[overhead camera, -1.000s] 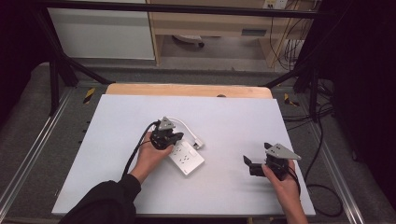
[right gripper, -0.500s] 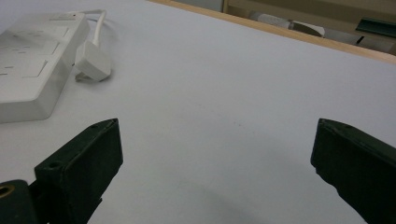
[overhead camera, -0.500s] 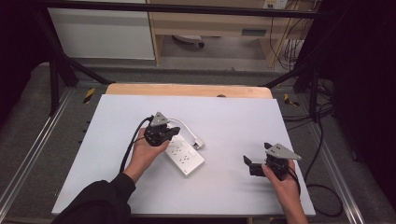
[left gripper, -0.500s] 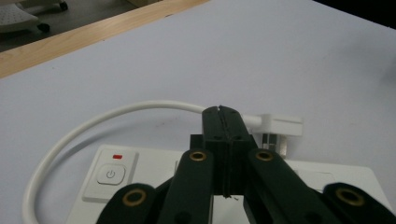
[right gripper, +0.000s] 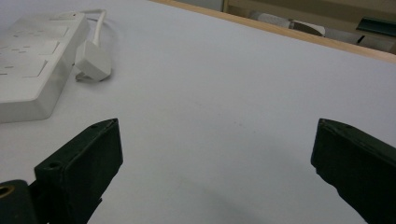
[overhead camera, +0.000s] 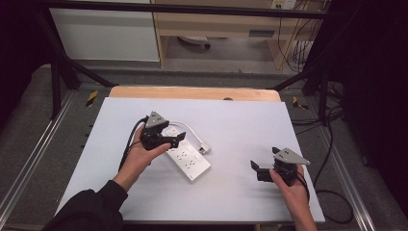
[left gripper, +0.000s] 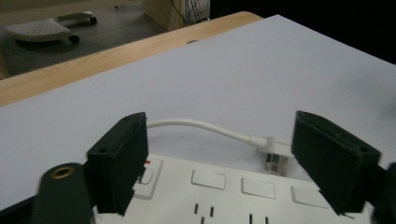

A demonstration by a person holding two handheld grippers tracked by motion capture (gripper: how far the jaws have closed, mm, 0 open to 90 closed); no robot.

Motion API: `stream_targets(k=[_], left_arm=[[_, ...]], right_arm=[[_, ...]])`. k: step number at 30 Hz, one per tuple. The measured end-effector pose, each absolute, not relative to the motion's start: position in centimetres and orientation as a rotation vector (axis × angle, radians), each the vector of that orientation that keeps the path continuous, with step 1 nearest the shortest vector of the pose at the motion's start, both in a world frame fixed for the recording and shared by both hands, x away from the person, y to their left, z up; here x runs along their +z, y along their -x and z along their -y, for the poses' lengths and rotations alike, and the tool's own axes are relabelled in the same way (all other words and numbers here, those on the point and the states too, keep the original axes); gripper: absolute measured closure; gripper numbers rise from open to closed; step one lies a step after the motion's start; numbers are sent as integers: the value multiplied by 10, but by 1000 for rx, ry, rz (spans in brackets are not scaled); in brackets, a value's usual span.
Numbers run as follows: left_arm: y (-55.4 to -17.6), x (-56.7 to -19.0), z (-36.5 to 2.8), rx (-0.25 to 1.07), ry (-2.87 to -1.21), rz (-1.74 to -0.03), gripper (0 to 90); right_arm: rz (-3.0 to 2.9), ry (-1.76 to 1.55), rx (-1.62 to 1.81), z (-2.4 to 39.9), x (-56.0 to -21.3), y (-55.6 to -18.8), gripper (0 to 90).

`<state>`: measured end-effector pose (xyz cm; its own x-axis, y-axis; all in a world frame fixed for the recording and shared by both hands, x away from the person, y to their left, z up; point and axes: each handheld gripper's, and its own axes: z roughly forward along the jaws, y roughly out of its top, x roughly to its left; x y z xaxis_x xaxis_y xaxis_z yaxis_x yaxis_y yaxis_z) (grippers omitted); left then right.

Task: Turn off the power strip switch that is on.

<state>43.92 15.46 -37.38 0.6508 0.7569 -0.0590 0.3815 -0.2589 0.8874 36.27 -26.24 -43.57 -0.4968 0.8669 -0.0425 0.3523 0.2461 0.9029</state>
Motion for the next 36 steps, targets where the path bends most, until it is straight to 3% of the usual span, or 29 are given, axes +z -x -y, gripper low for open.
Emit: stream_targets(k=[9, 36], left_arm=[[-422, -358, -168, 461, -1826, -879, 81], [-379, -349, -223, 485, -1744, -921, 54]], right_arm=[[-1975, -1105, 1227, 262, -436, -363, 19], [-1986, -1098, 1246, 262, -436, -363, 18]])
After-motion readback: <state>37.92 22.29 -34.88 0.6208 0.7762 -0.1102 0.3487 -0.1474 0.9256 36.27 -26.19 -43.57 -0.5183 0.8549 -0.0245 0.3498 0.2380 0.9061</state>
